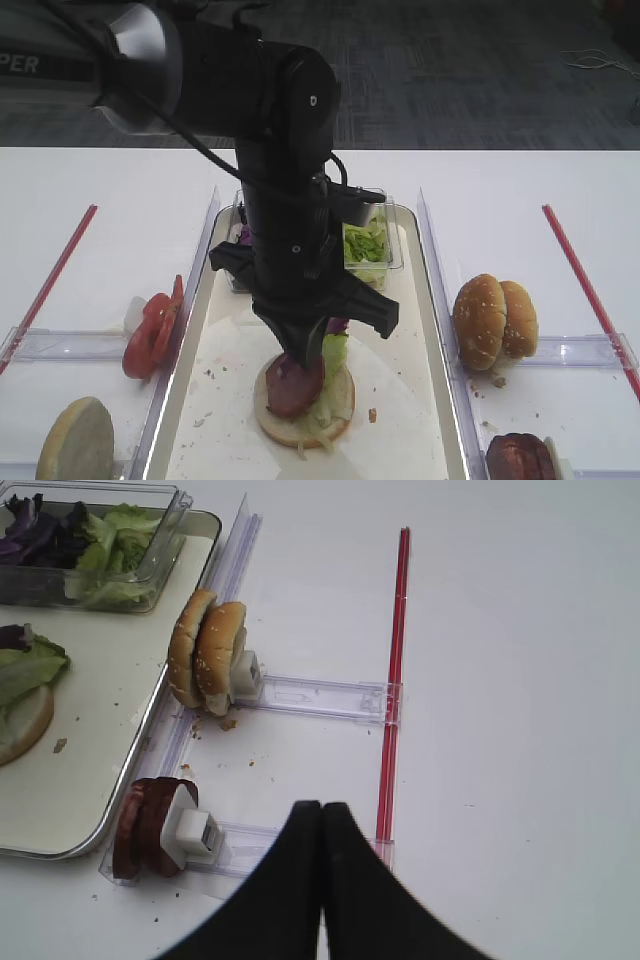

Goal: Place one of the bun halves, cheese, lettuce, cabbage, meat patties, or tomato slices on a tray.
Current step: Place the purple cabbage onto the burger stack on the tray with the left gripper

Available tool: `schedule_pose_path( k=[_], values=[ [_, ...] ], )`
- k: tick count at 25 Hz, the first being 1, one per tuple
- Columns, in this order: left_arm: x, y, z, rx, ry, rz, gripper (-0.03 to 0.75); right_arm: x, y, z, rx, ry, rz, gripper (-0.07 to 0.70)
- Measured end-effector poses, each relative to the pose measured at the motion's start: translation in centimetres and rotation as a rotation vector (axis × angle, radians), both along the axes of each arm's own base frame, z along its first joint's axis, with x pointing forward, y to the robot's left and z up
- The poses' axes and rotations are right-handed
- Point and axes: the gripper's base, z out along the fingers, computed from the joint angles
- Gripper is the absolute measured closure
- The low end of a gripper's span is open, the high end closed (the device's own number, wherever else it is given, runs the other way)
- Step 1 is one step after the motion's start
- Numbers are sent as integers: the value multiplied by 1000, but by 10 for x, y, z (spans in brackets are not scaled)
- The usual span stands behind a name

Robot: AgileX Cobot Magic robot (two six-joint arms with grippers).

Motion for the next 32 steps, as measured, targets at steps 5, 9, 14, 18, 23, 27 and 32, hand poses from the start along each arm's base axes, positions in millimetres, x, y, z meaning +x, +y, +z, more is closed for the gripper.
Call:
schedule_pose_path(
  k=[5,9,14,18,23,27,32],
  values=[
    [0,0,0,0,0,-2,680,0,0,0,0,0,0,393],
    [0,0,0,0,0,-2,681,0,0,0,0,0,0,393],
    [0,0,0,-1,-1,-2,681,0,0,0,0,0,0,393],
    [0,0,0,-2,1,-1,681,0,0,0,0,0,0,393],
    [0,0,0,-5,3,0,681,0,0,0,0,0,0,400],
    [0,0,0,-5,3,0,678,0,0,0,0,0,0,393],
    [0,-1,0,-6,4,1,662,0,0,0,0,0,0,400]
  ],
)
